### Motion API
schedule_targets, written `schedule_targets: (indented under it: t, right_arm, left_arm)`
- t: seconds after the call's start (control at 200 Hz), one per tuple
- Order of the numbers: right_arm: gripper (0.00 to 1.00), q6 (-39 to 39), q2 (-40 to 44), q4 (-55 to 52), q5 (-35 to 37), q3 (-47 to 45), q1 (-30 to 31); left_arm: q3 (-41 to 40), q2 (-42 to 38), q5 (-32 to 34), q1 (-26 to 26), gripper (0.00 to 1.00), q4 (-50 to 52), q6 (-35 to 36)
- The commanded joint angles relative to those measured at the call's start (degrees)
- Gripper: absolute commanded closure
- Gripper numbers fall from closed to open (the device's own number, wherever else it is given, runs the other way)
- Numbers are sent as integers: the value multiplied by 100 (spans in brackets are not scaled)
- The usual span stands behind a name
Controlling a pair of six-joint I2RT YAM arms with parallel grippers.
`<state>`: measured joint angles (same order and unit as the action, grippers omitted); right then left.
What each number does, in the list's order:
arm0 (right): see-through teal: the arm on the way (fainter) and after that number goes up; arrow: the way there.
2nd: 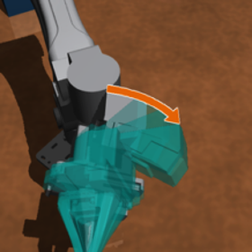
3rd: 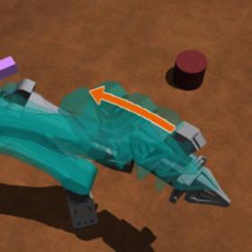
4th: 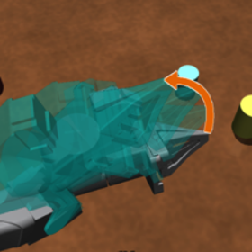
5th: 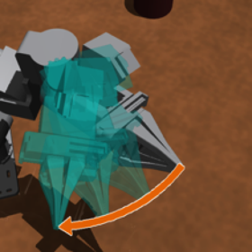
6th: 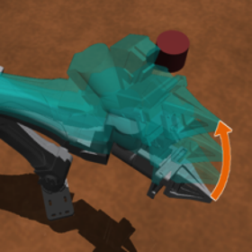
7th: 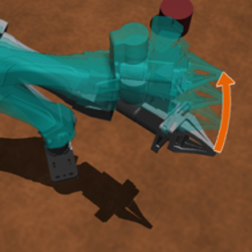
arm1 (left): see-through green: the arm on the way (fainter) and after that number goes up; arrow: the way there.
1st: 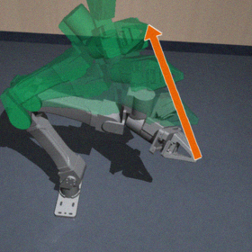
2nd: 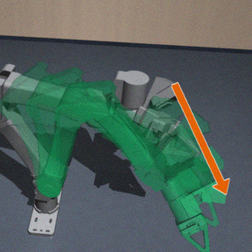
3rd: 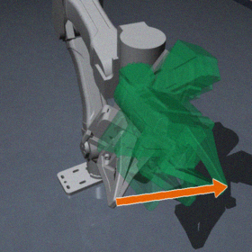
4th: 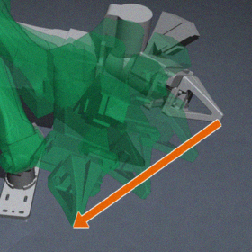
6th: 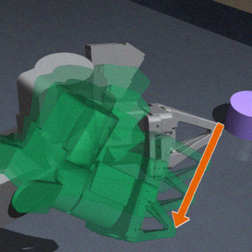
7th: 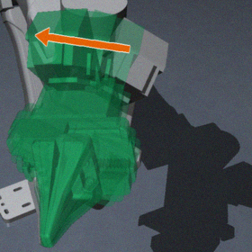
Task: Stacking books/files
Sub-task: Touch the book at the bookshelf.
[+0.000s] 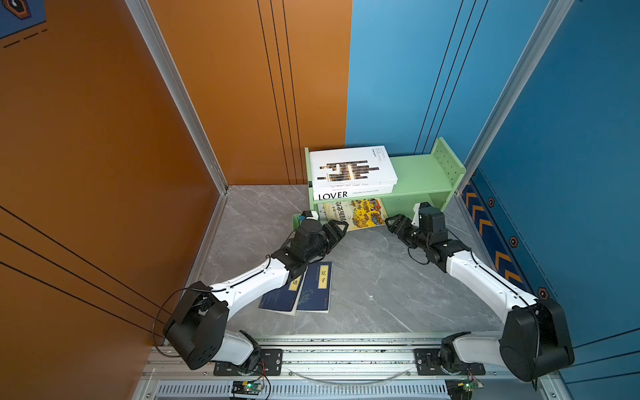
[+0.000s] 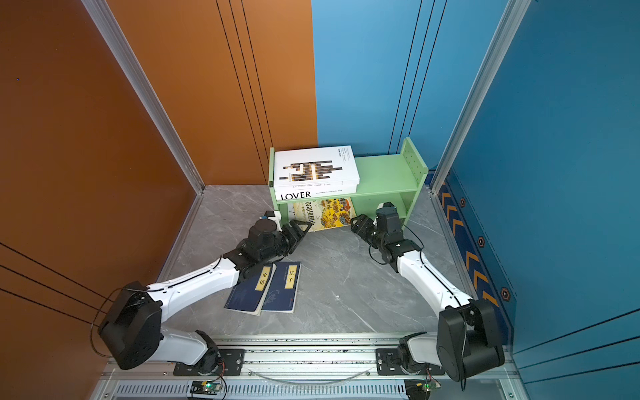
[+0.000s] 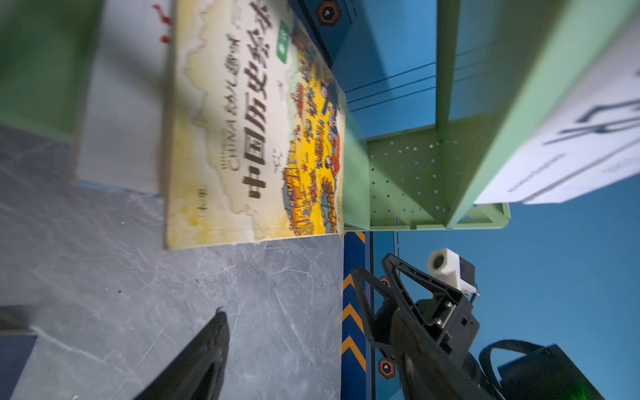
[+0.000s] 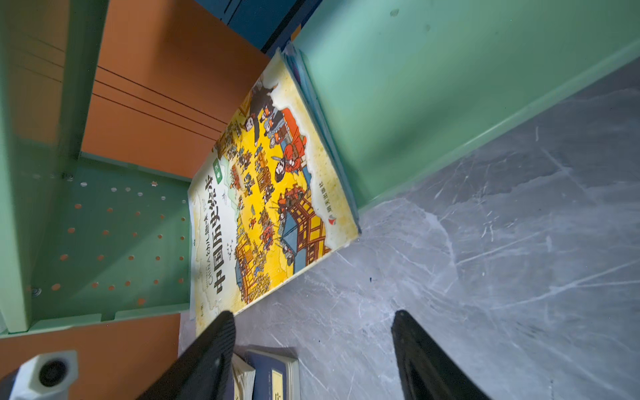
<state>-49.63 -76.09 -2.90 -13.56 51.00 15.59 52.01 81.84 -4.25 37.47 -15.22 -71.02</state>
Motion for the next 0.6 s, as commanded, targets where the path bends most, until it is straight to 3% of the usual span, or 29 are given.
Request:
schedule_targets:
  t: [0.0,0.275,0.35,0.596]
  right_arm:
    - [27,-205,-155,-63,-326,124,146]
    - [25,225,-668,-45,-153,516,570]
    - [19,287,-763,-4,-129,566,618]
    - [19,311,-1059,125,-126,745,664]
  left_arm:
    - [326,267,-378,34,25,440,496]
    - [661,912,-472,162,21,654,727]
    - [855,1004,-463,214,20,589,812]
    - [881,1130,-100,308,18,603,895]
